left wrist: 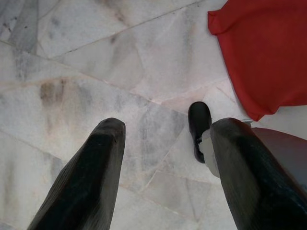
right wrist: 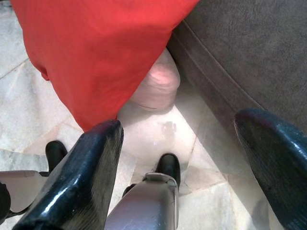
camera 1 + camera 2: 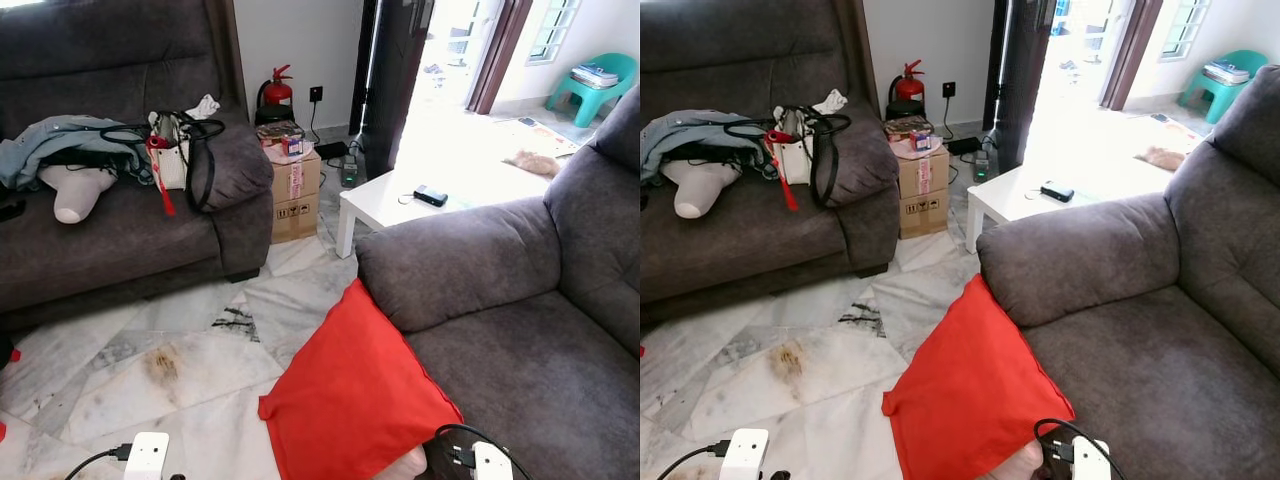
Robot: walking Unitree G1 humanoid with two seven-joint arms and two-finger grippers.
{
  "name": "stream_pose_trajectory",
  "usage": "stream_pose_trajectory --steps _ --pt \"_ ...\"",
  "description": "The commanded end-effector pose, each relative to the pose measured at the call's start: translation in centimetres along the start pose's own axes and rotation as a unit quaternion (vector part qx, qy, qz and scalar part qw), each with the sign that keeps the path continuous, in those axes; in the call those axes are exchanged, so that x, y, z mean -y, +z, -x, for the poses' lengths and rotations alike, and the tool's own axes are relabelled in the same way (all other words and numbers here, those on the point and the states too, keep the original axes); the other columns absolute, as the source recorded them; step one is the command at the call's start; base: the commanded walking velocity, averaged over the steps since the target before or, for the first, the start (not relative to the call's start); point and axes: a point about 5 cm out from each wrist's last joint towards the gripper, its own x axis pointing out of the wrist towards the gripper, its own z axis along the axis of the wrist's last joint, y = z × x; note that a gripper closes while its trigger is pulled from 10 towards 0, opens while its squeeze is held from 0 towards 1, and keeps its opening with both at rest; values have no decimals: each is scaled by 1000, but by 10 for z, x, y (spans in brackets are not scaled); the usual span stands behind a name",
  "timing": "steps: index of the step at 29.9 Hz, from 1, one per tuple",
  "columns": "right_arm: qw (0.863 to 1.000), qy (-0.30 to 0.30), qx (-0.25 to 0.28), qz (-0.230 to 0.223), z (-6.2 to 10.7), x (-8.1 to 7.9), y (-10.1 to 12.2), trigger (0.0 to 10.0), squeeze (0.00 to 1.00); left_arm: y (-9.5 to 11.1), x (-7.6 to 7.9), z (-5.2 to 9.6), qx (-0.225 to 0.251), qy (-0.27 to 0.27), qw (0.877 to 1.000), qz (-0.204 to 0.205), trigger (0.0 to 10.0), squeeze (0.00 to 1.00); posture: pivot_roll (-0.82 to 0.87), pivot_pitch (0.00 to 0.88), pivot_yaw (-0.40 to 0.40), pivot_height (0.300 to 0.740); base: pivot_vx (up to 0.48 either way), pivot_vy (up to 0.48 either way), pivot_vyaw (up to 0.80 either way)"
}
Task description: Move the pillow to the sofa from floor
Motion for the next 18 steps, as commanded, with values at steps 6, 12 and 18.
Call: stream_pose_trajectory --steps 6,12,18 --pt "1000 -7 -3 -7 1 2 -2 10000 0 0 1 0 -5 1 1000 0 10000 0 -35 8 -37 740 0 0 -467" --pt "1000 -7 -2 -6 0 1 -1 10000 0 1 1 0 -3 1 1000 0 10000 0 -36 4 -32 740 0 0 0" --pt "1000 -6 -1 -2 0 0 -1 10000 0 1 1 0 -3 0 1000 -2 10000 0 -34 0 -30 740 168 0 0"
